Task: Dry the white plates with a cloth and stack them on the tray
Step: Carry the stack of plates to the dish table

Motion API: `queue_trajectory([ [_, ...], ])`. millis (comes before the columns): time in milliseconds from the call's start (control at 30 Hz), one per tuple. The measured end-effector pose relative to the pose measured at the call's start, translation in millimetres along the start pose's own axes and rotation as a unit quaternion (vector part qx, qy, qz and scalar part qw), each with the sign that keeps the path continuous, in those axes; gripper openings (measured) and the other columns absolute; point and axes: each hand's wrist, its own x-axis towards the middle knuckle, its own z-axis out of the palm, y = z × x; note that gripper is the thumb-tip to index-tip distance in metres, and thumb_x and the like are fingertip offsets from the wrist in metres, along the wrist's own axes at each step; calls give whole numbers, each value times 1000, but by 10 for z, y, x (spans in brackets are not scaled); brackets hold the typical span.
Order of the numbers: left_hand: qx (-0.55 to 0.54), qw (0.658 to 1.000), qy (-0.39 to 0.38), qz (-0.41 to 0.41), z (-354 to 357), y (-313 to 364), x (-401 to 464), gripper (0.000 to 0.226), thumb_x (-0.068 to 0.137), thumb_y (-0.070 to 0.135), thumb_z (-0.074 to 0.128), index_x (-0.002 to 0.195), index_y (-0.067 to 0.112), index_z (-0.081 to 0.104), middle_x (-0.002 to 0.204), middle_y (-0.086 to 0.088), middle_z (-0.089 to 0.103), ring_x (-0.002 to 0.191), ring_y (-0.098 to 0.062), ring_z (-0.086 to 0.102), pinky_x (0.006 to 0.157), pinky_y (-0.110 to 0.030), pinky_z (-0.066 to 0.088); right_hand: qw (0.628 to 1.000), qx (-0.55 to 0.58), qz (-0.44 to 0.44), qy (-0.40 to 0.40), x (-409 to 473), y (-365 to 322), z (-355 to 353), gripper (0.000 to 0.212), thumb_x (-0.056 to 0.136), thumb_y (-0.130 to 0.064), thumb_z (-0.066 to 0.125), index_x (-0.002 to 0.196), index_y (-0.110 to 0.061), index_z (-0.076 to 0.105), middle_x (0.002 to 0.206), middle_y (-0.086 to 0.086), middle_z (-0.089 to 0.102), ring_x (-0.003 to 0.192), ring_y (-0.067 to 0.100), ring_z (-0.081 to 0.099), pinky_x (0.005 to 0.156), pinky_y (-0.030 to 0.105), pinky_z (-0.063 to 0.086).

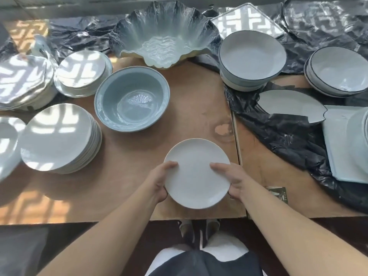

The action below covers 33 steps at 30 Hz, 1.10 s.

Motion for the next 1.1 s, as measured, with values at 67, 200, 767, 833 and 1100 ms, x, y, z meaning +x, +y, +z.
queue_trajectory([
  [67,-3,1000,8,-3,1,42,107,37,89,18,73,123,3,69,112,-19,78,97,-40,76,79,-47,62,1000,2,3,7,101,-17,24,34,90,-11,81,121,-1,71,110,20,79,98,40,78,91,58,61],
  [200,-6,1000,17,-9,-10,98,270,38,87,18,75,123,4,71,116,-19,77,108,-43,73,97,-57,57,1000,7,10,12,258,-67,58,36,89,-9,81,122,1,71,112,22,78,102,43,76,96,63,58],
  [767,-39,999,9,-27,192,244,586,41,84,11,76,122,-1,68,112,-21,77,104,-43,74,98,-63,55,999,15,6,37,497,-326,26,27,92,-6,77,118,0,71,108,22,79,96,41,78,87,56,63],
  [833,-39,999,10,-29,199,230,587,40,83,12,76,120,0,68,110,-20,78,100,-42,76,94,-61,58,999,14,7,38,501,-323,26,29,92,-6,76,119,0,70,106,22,79,95,41,78,83,53,63],
  [1100,-12,1000,11,-15,186,182,624,35,82,19,79,113,5,70,96,-13,81,82,-33,79,74,-49,65,999,12,6,45,489,-316,7,28,91,-7,77,118,-3,71,105,19,80,92,38,78,82,50,63],
])
